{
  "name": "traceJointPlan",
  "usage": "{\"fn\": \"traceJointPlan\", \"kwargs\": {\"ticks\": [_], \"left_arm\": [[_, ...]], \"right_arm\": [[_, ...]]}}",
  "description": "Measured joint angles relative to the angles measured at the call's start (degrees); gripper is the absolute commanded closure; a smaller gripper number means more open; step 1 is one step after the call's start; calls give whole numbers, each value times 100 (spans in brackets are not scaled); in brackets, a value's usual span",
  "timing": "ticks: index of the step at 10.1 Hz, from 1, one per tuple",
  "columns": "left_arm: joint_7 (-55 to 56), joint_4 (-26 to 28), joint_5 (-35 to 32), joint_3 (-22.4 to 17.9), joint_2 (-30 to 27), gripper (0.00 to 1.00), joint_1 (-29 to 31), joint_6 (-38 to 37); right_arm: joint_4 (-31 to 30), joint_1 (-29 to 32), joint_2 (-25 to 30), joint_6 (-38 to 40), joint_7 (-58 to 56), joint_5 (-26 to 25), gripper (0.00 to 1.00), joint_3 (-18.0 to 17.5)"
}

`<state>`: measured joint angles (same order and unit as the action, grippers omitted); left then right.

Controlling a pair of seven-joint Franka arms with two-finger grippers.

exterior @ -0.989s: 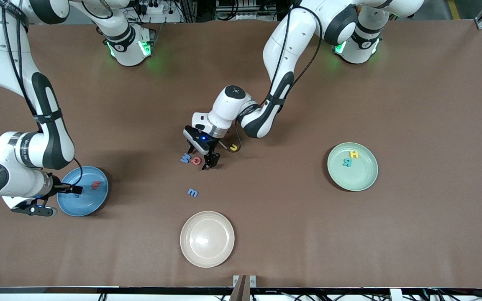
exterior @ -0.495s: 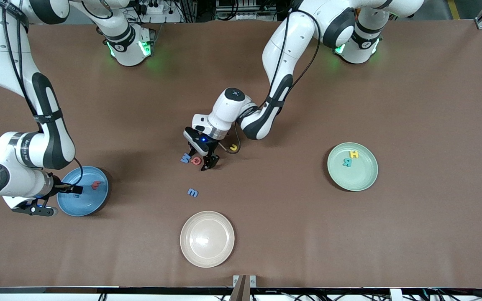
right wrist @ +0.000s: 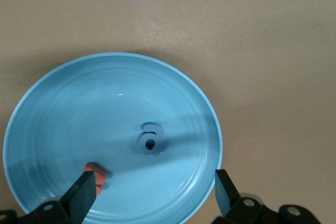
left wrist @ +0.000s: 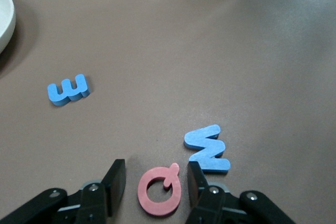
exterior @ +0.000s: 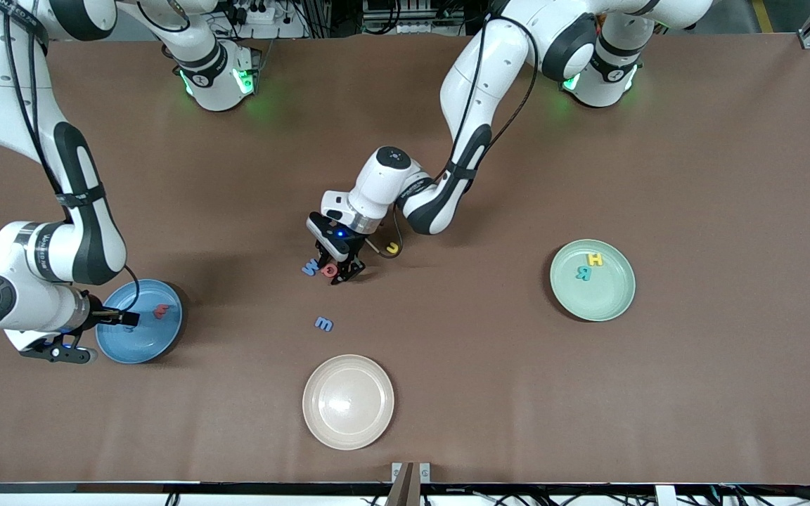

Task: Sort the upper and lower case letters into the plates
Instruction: 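Close the left gripper on the pink foam Q, then carry the Q to the green plate while the right gripper reaches E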

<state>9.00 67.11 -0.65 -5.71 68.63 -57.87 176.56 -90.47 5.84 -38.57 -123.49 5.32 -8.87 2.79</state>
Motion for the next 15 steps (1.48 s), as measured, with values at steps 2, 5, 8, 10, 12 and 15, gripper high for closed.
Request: {"fn": "traceJointPlan", "kwargs": {"ticks": [2,5,8,10,12,15], "left_arm": [[0,-1,0,2,0,54,-2,0],[1,-10,0,5,0,70,-7,4],[1,-21,0,6,-1,81,-8,12],[1,-21,0,6,-1,81,-8,12],[1,-21,0,6,-1,83,-8,12],[21,-35,3,7,-1,84,-7,-10]], "right_arm": [[0,0,0,-1,0,0,0,0],[0,0,0,-2,0,0,0,0],[0,0,0,-2,0,0,0,0],[0,0,0,-2,0,0,0,0],[0,0,0,-2,0,0,0,-6],[0,-13,0,2,8,84,0,-28]]}}
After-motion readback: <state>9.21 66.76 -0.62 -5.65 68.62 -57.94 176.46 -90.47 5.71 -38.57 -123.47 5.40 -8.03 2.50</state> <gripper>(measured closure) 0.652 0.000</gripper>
